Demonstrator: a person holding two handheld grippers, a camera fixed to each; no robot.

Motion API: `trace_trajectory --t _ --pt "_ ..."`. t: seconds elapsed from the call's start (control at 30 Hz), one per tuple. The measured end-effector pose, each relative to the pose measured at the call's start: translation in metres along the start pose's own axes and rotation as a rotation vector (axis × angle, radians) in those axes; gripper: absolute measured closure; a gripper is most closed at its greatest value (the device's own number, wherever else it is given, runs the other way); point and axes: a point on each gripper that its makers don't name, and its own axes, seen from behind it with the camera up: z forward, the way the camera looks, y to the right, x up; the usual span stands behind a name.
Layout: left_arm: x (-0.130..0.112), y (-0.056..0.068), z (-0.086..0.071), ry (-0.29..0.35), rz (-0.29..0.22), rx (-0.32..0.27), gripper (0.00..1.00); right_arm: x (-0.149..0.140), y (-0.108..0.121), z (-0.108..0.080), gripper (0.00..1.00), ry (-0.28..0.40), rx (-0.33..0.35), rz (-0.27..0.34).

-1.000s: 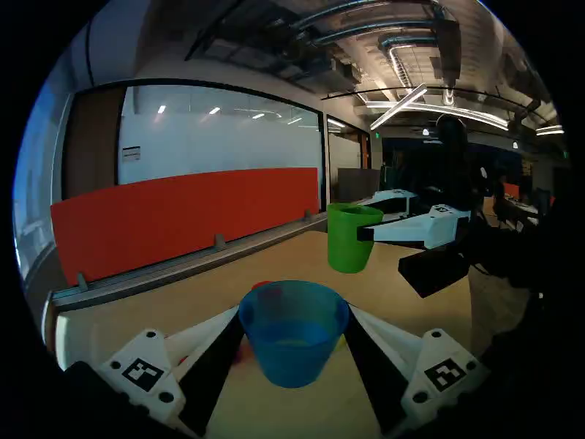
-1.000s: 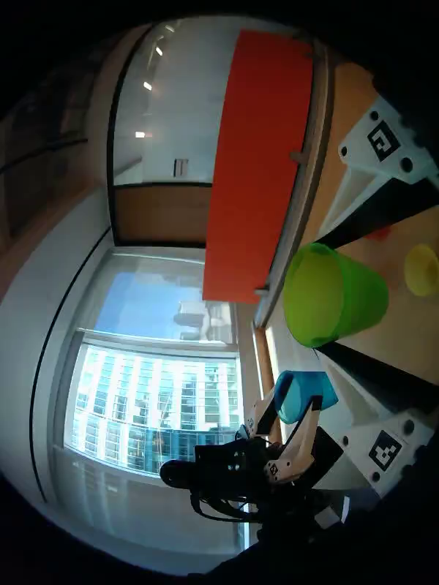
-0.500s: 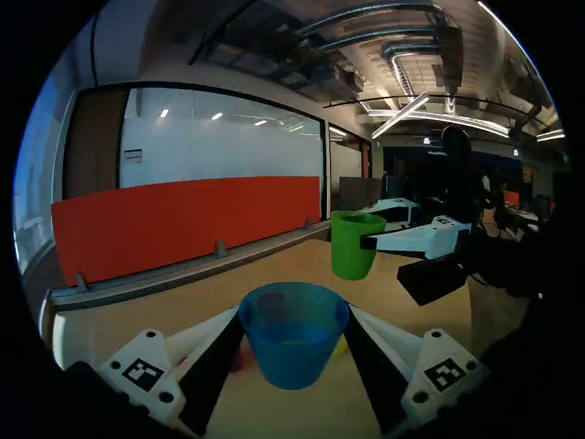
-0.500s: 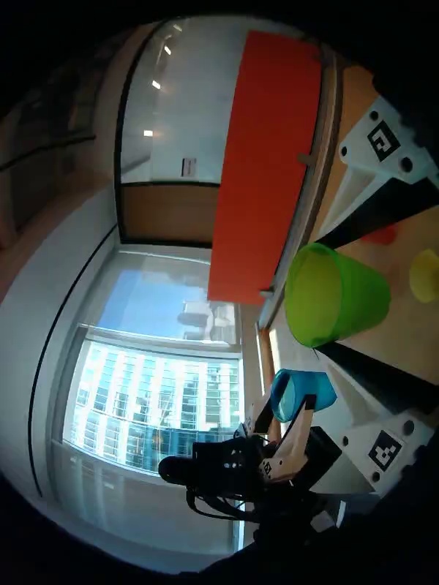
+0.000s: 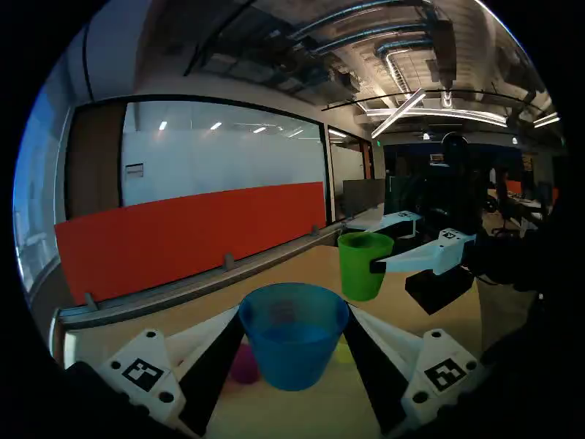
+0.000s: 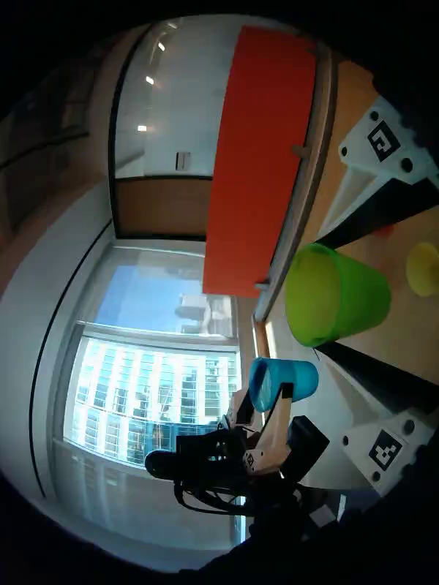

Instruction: Pour water

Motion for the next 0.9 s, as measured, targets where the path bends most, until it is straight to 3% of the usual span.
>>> trace_trajectory --t 0.37,0.9 --pt "0.03 -0.014 0.001 0.03 0.126 0.043 0.12 -0.015 -0.014 0.009 0.09 -0.02 0.039 0.005" --pt "0.053 -0.015 0.007 0.028 0.314 0.078 0.12 -0.02 -0.043 0.014 0.09 -0.023 0.119 0.006"
